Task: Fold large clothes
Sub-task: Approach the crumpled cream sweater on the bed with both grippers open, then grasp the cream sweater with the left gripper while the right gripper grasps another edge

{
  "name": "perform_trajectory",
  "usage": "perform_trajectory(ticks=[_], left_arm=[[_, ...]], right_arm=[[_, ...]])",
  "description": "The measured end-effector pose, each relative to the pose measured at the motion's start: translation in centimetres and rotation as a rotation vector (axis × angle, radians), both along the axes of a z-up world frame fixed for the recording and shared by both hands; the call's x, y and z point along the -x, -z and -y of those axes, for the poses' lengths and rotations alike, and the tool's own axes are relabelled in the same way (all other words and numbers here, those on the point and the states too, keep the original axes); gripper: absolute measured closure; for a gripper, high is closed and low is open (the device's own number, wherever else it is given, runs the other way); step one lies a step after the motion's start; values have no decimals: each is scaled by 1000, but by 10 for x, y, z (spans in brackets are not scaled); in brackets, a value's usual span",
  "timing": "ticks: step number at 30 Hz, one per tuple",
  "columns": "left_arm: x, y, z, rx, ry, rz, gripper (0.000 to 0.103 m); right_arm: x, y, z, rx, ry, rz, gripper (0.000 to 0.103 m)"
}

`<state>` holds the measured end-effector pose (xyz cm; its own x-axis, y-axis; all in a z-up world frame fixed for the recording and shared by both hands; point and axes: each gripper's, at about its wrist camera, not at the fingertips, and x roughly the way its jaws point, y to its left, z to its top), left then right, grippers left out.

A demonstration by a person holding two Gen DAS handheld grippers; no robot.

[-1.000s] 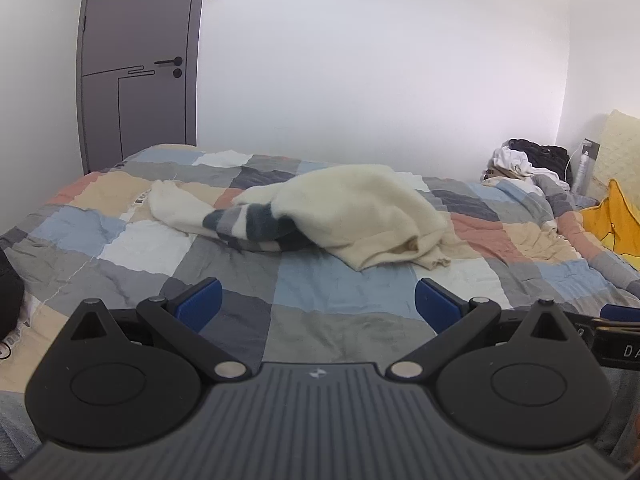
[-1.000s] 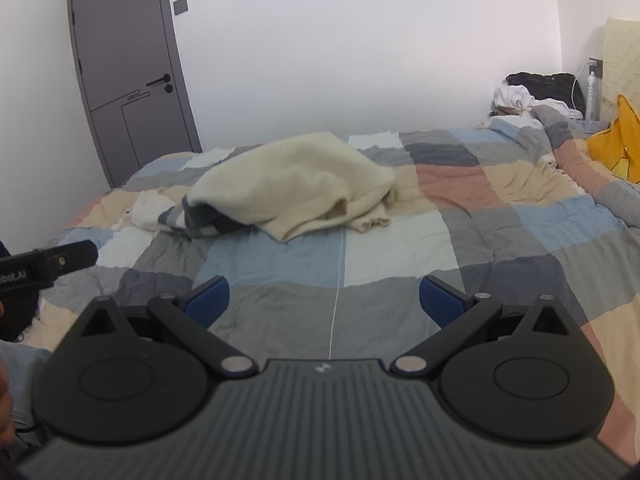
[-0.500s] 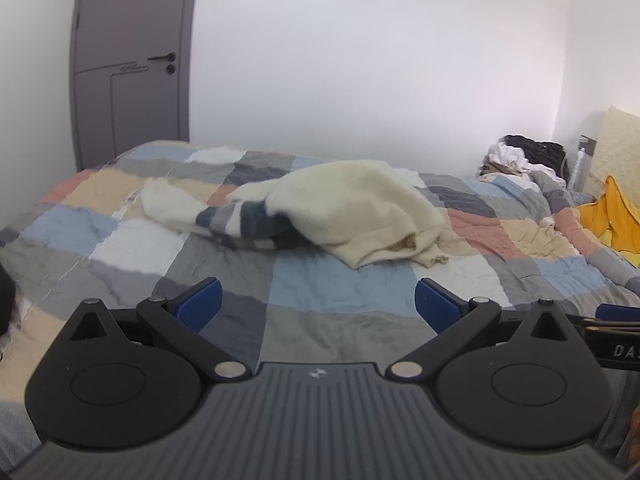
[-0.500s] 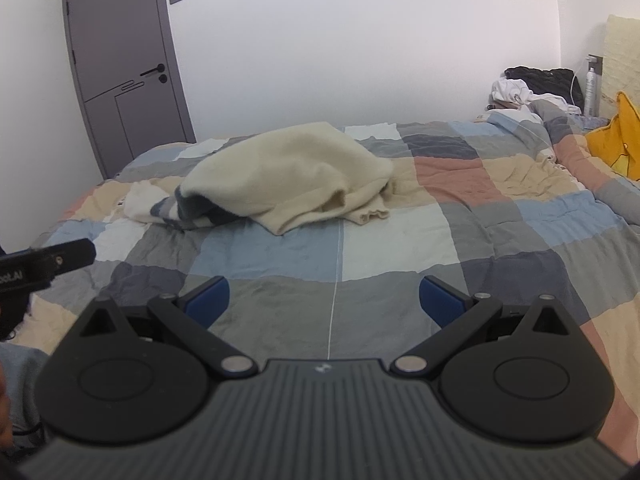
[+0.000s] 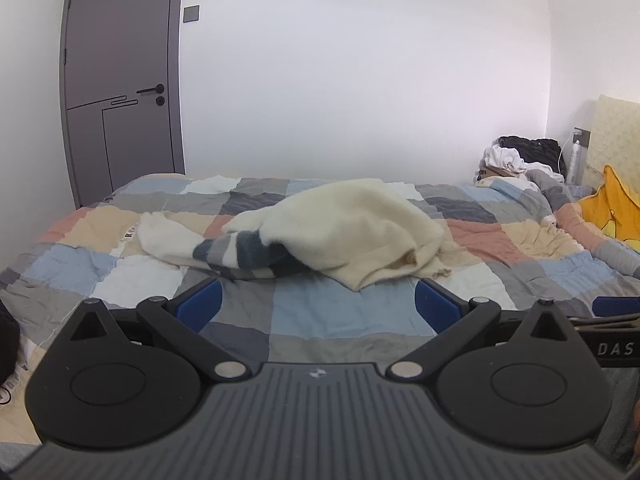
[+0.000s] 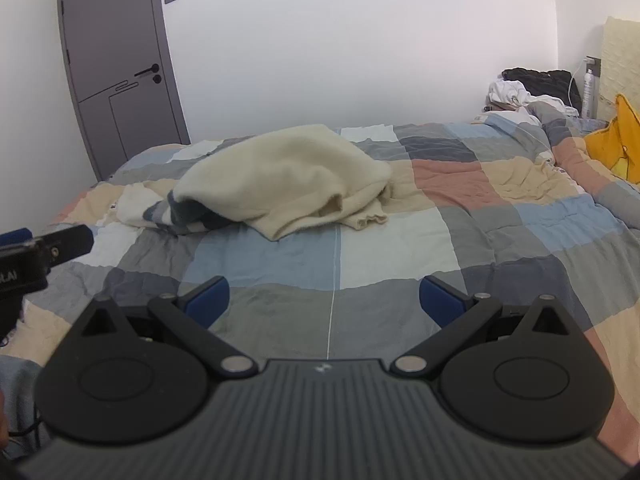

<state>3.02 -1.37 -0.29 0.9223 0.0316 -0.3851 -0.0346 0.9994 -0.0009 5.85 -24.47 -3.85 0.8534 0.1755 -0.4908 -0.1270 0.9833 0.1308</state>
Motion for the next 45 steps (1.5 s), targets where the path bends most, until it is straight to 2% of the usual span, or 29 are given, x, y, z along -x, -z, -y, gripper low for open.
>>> perform_trajectory(ticks=[28,37,42,45], left_arm=[[-14,10,-6,16,5,-15,0],[-51,1,-17,7,-4,-26,0],[-86,-3,-27,25,1,-34,0],[-114,1,-34,51,-8,-52,0]], right_arm=[[-17,1,-6,-4,7,-30,0],[-47,-12,-14,-16,-4,-29,0],[-76,-22,-20,-39,-6,-32,0],[-99,-27,-26,-28,-5,-4,0]])
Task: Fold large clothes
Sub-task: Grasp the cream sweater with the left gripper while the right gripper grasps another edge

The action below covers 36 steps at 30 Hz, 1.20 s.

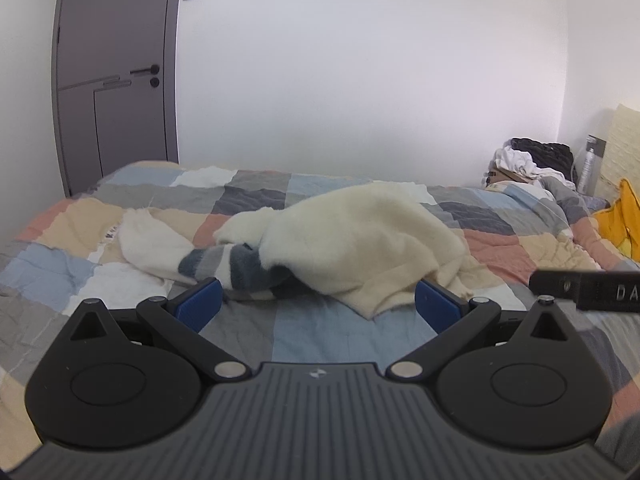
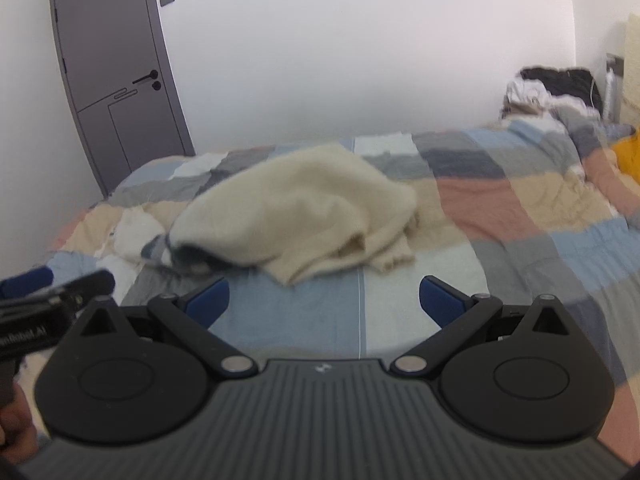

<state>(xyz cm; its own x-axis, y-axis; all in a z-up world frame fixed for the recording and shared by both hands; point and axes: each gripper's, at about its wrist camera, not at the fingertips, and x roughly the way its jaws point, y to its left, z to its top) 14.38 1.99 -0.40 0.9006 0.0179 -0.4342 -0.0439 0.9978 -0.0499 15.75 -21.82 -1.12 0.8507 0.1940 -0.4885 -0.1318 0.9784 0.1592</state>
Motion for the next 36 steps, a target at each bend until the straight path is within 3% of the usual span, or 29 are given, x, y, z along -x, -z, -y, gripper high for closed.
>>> perform_trajectory(ticks=[7,15,20,24,28,29,30,33,36], left_arm=[[-84,33,-18,111,4,-103,0],[-182,111,-44,297,-38,-215,0],[-217,158,-69,411,-57,-224,1],[-233,163,-81,424,-58,-124,15],[-245,166,-91,436,-40,-85,29],[-246,168,-94,455,-45,-76,38],[-247,168,-98,468,-52,-71,54],[-248,164,-105,499,-55,-64,75],[-237,154,-108,496,-36,-5,78]], right_arm=[[-72,17,-7,-34,67,-4,0],[-148,70,-5,-111,108,-62,0],[-185,108,-13,8,115,-57,2],[-213,141,-15,58,144,-110,29],[-227,161,-18,97,156,-122,35],[-229,164,-20,109,152,-117,36],[-230,166,-21,117,147,-106,40],[-232,164,-24,106,148,-95,69],[-228,160,-26,115,154,-85,86]])
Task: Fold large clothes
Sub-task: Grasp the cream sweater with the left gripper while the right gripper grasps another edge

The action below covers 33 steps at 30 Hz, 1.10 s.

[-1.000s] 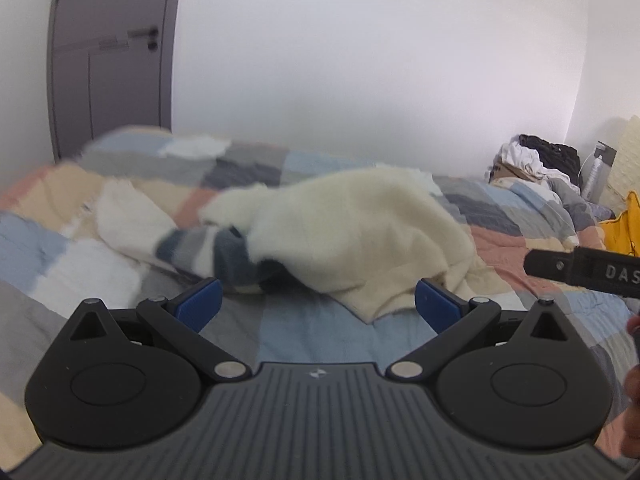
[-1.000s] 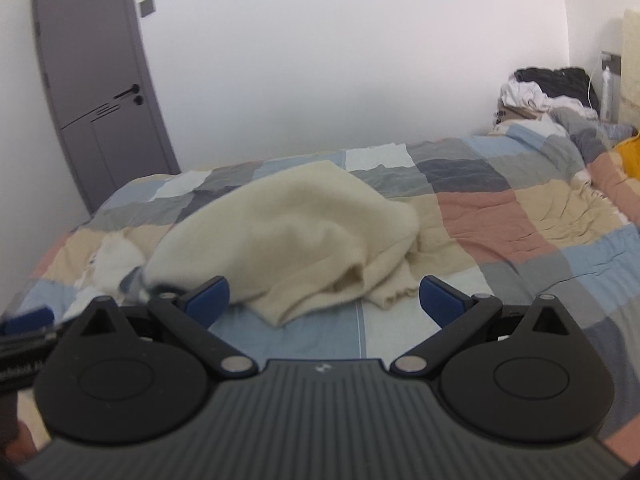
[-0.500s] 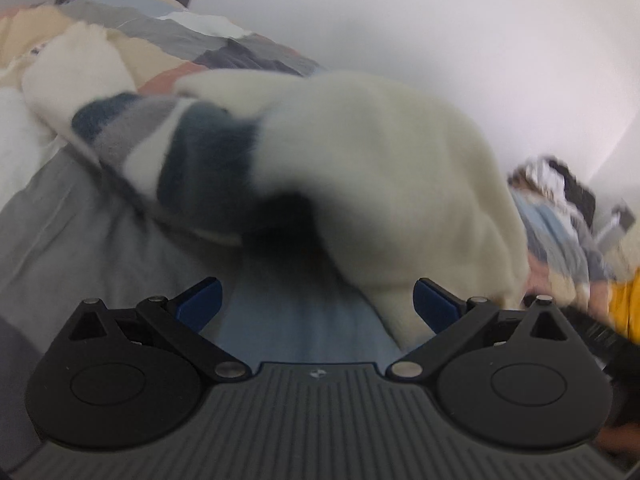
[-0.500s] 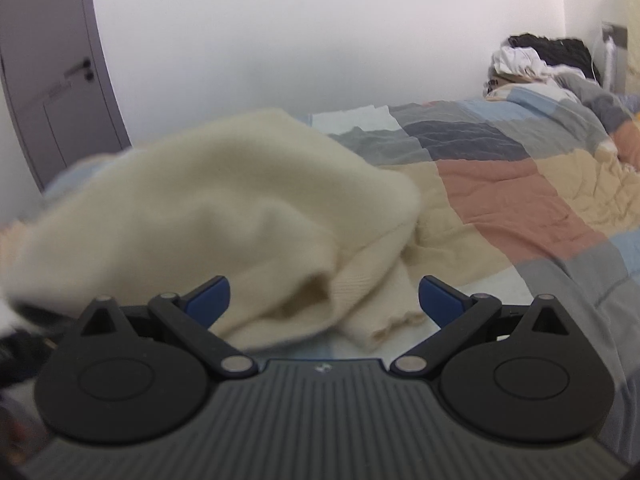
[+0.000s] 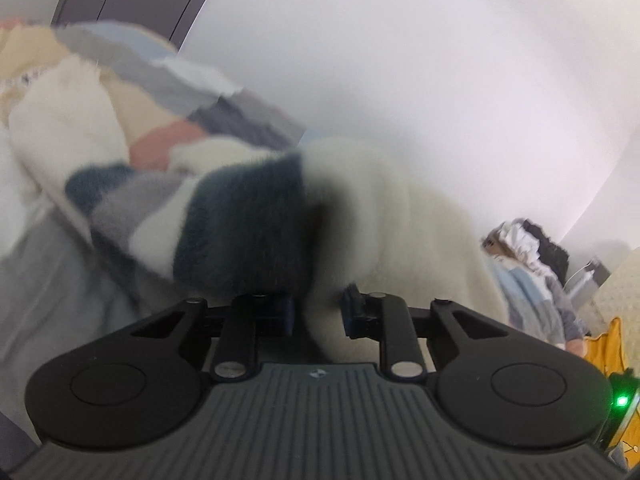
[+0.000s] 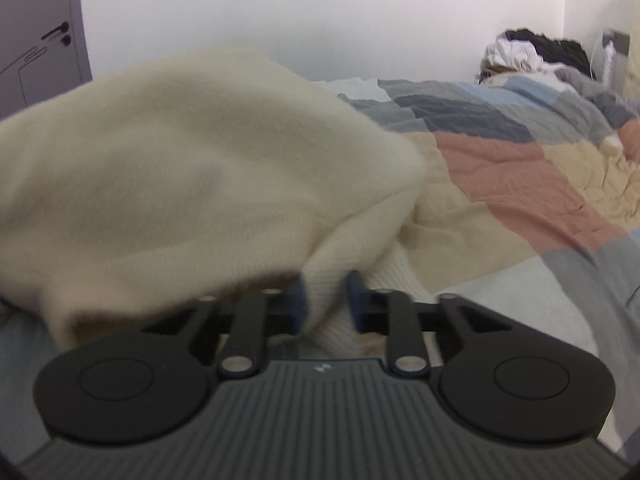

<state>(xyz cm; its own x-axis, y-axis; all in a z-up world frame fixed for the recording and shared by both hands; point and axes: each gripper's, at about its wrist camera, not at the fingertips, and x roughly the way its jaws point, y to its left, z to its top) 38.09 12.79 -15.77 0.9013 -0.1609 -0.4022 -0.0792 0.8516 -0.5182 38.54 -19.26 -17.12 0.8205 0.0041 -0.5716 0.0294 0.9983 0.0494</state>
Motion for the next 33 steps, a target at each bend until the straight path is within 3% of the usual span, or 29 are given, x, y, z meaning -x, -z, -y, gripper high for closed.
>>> perform_trajectory(ticks=[10,17,25,29,33], left_arm=[[61,-40,-26,60,-61,107,81],[134,-64,-47,97,-121,112,81],[210,-64,-71,157,-240,9,81],[218,-50,-81,157,-275,-72,81],[200,-36,-79,121,-294,-134,81]], right_arm=[[53,-47,-9,0,-112,185,93],[105,-75,-18,-62,-212,230,93],[163,-94,-36,-105,-326,194,93],[169,-81,-42,-131,-338,109,93],[155,-59,-34,-239,-275,-35,93]])
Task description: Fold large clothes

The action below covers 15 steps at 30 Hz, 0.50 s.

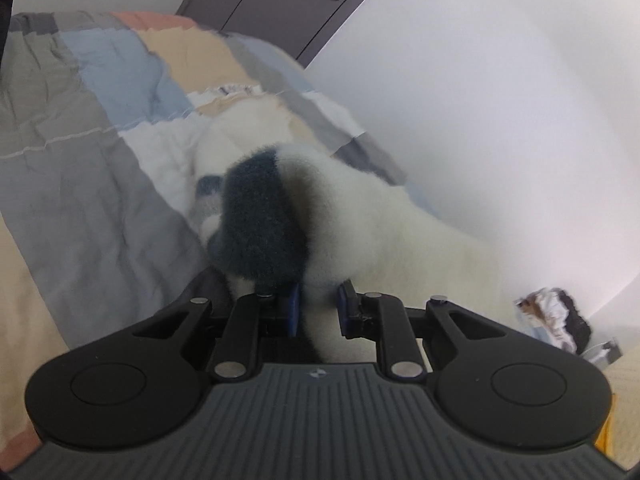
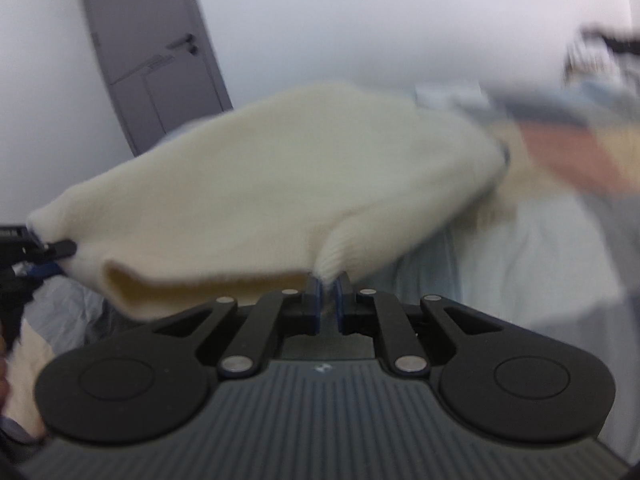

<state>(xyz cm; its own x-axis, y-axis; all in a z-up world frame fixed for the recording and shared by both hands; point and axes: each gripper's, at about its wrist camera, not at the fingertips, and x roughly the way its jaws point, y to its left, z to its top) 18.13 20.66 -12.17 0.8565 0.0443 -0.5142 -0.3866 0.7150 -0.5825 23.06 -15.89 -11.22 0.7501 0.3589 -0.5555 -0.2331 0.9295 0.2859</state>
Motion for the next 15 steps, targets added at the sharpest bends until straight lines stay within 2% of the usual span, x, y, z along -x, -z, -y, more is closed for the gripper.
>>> perform_trajectory(ticks=[3,7,10,13,15], left_arm=[[-26,21,3,-52,17,-85,80],[-46,54,-8,23,5,-189,79],[-48,61,-10,52,-4,-199,77],[-41,55,-4,22,13,-208,67],[-34,47,1,23,24,-211,47]], right_arm=[[-13,17,7,-34,39,-93,91],[-23,42,22,-121,114,-232,91],[-30,50,27,-152,157,-287,91],[-27,48,26,-144,168,-278,91],[-23,43,28,-154,159,-265,91]])
